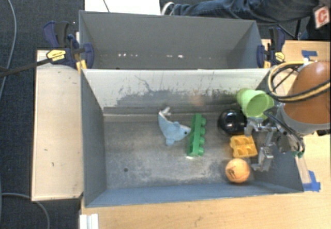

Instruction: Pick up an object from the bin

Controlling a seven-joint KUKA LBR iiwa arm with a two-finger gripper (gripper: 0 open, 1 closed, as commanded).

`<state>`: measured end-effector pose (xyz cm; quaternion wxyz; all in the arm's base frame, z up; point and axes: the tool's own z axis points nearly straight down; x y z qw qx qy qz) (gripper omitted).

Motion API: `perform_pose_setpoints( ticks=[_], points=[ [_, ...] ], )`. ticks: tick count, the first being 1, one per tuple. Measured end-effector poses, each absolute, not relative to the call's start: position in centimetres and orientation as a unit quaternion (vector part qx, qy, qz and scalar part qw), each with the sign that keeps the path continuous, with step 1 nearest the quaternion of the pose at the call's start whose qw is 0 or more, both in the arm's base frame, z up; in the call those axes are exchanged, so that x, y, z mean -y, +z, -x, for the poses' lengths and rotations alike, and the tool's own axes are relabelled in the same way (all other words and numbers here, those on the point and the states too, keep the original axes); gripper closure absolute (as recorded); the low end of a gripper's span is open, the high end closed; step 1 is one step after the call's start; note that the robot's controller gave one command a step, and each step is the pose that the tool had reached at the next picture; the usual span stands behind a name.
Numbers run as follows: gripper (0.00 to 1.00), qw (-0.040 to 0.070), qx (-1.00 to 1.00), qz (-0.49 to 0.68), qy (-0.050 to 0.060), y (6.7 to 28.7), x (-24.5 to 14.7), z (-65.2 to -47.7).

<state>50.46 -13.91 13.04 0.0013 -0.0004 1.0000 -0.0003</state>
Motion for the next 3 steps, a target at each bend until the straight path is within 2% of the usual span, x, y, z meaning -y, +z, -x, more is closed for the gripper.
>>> perform_pose_setpoints(
  ticks=[1, 2, 3],
  points=[
    [1.00, 0.004, -0.999, 0.052, 0.000, 7.5, 11.5, -51.3],
    [1.00, 0.004, -0.999, 0.053, 0.000, 7.5, 11.4, -51.3],
    [1.00, -0.002, -0.999, 0.048, 0.002, 11.1, 12.2, -49.7]
  ],
)
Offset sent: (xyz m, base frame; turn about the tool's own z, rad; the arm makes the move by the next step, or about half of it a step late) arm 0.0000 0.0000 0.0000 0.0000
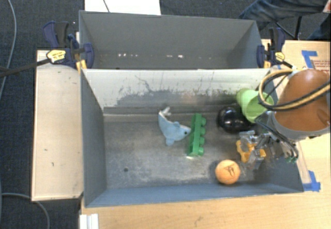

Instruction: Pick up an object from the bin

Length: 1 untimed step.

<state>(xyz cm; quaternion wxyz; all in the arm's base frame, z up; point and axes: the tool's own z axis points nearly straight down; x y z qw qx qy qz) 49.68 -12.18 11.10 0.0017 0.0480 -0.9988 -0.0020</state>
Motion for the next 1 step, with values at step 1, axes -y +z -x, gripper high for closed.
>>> perform_pose_setpoints(
  ticks=[1],
  points=[
    [1.00, -0.008, 0.999, -0.041, 0.001, 13.03, 11.56, -50.91]
  ],
)
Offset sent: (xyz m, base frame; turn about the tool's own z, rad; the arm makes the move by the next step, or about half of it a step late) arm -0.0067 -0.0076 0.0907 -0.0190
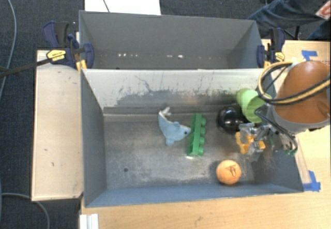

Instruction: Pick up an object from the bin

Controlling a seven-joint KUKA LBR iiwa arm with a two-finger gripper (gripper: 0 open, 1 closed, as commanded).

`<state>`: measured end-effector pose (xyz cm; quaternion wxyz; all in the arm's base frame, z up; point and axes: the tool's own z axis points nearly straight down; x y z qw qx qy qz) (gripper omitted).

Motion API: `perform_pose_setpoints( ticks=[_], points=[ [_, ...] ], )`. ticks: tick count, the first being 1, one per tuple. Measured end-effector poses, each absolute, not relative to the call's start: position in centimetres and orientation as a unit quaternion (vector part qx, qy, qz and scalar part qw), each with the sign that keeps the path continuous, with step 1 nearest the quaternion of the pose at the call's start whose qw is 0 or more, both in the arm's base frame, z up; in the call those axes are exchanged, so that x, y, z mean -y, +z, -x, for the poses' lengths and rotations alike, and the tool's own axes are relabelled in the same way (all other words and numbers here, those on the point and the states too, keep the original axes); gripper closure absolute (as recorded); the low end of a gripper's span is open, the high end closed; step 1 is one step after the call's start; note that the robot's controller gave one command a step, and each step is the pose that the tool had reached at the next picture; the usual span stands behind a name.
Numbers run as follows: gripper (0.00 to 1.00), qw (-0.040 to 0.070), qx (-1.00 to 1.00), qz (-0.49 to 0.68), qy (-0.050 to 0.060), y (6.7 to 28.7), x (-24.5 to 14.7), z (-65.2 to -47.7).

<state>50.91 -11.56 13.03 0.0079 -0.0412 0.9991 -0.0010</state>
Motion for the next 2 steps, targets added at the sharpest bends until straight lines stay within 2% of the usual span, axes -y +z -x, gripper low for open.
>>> perform_pose_setpoints(
  ticks=[1, 2],
  points=[
    [1.00, -0.004, -0.999, 0.049, 0.003, 15.7, 12.0, -49.6],
    [1.00, 0.004, -0.999, 0.052, 0.000, 22.1, 11.0, -51.1]
  ],
)
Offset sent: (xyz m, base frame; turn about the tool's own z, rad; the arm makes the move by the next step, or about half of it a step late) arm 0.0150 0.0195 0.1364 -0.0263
